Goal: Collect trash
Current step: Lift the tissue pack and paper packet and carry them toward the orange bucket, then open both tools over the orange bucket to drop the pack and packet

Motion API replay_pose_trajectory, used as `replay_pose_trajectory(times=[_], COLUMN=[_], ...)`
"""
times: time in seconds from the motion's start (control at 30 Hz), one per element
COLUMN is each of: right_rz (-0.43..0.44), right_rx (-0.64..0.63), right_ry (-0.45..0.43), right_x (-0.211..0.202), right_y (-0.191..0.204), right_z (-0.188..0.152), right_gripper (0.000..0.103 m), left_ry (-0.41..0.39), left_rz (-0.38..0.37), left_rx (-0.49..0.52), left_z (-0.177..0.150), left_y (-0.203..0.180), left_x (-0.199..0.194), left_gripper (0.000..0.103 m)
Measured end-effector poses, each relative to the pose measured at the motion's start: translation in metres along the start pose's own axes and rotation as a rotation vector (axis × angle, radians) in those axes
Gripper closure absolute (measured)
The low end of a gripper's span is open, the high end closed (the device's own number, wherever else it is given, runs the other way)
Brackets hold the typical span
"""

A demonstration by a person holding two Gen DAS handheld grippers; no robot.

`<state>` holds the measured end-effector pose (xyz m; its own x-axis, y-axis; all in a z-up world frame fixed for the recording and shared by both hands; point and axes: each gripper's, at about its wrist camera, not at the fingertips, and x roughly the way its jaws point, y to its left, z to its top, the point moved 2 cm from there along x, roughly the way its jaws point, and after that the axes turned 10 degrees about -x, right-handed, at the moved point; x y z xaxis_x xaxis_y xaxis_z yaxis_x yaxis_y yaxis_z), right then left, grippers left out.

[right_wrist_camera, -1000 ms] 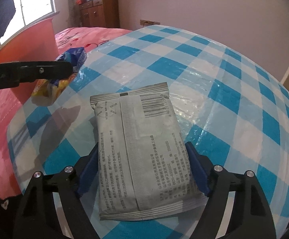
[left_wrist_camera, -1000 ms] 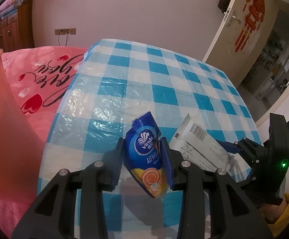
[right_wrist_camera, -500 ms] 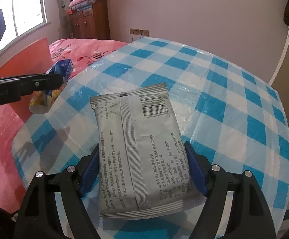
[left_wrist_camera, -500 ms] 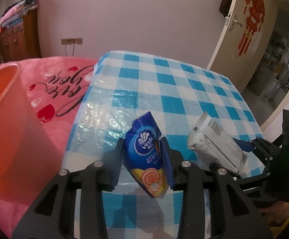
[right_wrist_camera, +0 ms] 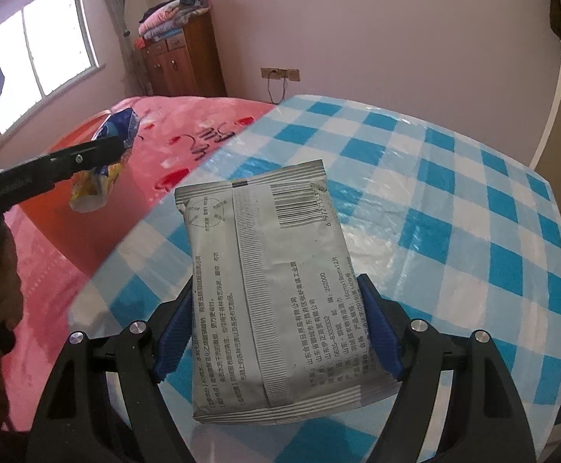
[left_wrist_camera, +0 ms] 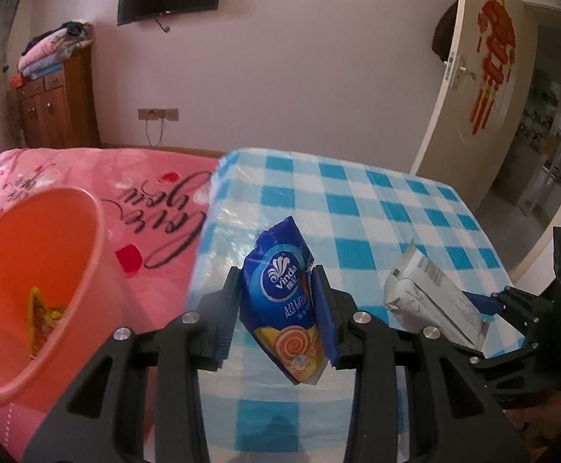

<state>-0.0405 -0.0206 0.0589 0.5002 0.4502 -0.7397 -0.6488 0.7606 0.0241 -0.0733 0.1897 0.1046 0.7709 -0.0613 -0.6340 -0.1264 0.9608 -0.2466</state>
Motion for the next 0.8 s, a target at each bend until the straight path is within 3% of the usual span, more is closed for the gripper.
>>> replay_pose_trajectory(times=[0.4, 0.8], right_rz=[0.126, 0.288], right_rx=[-0.063, -0.186], right_ry=[-0.072, -0.156], right_x=[-0.006, 0.004], right_y=[0.043, 0.118], right_z=[0.065, 0.163], right_gripper=[0.025, 0.025], left_ry=[-0.119, -0.179], left_rz=[0.095, 0.253], left_rx=[-0.043, -0.165], left_z=[0.035, 0.055], left_y=[0.044, 0.128], left_x=[-0.04, -0.066], left_gripper=[0.064, 0.064])
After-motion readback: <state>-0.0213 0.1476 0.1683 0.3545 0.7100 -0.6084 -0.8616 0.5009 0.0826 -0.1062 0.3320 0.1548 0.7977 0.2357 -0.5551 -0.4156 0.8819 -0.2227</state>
